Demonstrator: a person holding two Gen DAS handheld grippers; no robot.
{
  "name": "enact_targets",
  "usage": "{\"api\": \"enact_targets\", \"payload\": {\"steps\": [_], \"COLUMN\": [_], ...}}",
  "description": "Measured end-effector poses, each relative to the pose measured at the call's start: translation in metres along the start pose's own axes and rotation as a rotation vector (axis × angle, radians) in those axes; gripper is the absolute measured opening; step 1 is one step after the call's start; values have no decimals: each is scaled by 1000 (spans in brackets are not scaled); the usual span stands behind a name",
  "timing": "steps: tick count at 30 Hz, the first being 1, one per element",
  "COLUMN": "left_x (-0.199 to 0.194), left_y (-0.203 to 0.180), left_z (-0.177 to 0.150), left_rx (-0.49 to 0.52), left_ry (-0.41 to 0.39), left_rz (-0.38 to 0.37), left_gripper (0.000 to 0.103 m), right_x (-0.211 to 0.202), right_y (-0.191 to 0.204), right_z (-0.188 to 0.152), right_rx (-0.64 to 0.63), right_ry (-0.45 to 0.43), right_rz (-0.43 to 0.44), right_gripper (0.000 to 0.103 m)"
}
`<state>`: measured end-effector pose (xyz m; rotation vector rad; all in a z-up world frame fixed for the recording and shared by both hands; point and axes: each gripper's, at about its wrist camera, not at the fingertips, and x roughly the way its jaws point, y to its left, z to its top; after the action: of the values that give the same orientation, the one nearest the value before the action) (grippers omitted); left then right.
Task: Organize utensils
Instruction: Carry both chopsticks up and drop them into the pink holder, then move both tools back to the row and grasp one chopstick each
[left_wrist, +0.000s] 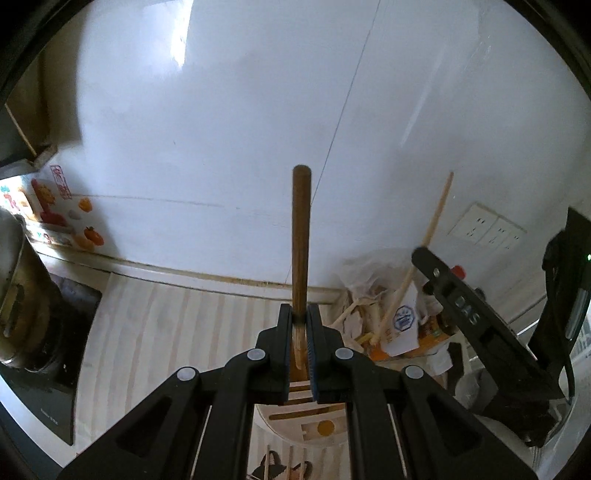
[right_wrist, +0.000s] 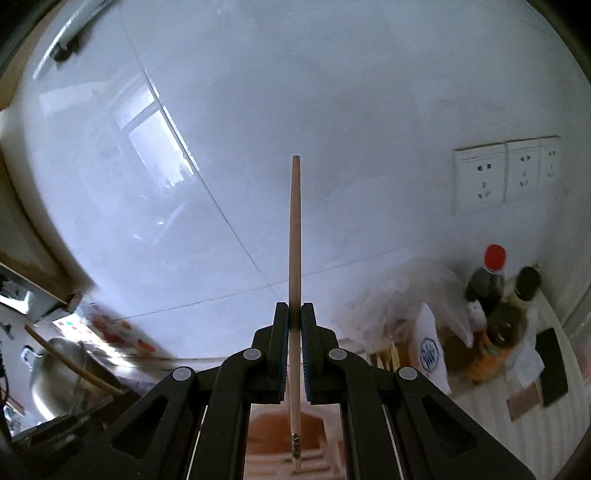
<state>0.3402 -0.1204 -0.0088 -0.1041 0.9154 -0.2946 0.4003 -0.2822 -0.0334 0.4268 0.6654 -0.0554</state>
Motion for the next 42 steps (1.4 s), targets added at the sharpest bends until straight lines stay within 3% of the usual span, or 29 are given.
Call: {"api": "enact_targets", "payload": {"steps": [11, 18, 20, 24, 29, 31, 33, 37, 42], "left_x": [29, 12, 2, -34, -62, -72, -78, -74, -45], "left_y": [7, 9, 8, 11, 28, 38, 45, 61, 79], "left_z": [-15, -15, -14, -16, -27, -38, -49, -75, -124], "left_rx": [-27, -59, -39, -23, -17, -18, -12, -11, 3], "left_ry": [73, 93, 102, 17, -40, -57, -76, -57, 49], "left_rz": [17, -37, -38, 12, 66, 93, 122, 183, 260], "left_gripper": [5, 8, 11, 69, 76, 96, 103, 103, 103], "right_x": [23, 16, 5, -31, -73, -88, -98, -111, -112], "right_y": [-2, -4, -8, -20, -33, -36, -37, -42, -47], "right_z": [-22, -28, -27, -24, -29, -38, -47, -74, -117], "right_rx": [-60, -80, -71, -44, -14, -8, -2, 24, 5], "right_ry": [-4, 82, 85, 62, 51, 57, 75, 107, 148], "right_rz": [14, 27, 25, 12, -29, -52, -69, -66, -115], "right_gripper": [7, 8, 15, 30, 50, 56, 62, 76, 78]}}
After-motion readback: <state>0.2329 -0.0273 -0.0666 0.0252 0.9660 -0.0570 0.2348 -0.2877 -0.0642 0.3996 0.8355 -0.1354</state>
